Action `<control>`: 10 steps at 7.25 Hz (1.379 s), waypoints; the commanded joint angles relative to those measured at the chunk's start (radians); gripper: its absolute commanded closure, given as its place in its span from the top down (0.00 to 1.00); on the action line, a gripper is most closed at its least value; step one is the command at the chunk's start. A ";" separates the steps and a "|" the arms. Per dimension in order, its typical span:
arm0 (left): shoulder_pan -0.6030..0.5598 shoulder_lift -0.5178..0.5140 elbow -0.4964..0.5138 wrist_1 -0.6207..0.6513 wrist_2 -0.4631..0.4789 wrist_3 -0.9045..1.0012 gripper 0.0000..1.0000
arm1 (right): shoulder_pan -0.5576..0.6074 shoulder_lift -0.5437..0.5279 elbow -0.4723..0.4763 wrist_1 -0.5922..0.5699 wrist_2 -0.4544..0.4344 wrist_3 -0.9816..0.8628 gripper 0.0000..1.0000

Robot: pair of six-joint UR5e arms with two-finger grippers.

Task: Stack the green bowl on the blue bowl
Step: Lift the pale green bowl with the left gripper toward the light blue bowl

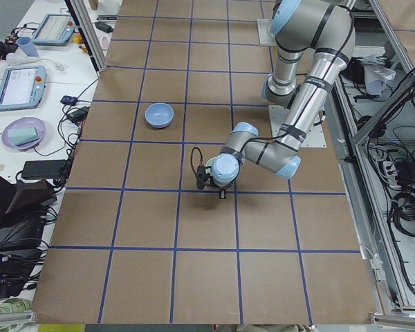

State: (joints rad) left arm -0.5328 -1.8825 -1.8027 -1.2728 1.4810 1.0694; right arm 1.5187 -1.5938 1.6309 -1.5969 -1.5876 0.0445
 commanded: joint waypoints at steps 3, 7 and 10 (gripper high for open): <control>-0.216 0.022 0.140 -0.137 -0.076 -0.243 0.00 | 0.000 0.000 0.000 0.000 0.000 0.000 1.00; -0.395 0.019 0.227 -0.231 -0.140 -0.487 0.00 | 0.000 0.000 0.000 0.000 0.000 0.000 1.00; -0.538 -0.035 0.264 -0.169 -0.203 -0.699 0.00 | 0.000 0.000 0.000 0.000 0.000 0.000 1.00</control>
State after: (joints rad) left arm -1.0250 -1.8876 -1.5570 -1.4708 1.2990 0.4376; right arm 1.5186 -1.5938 1.6306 -1.5969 -1.5876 0.0445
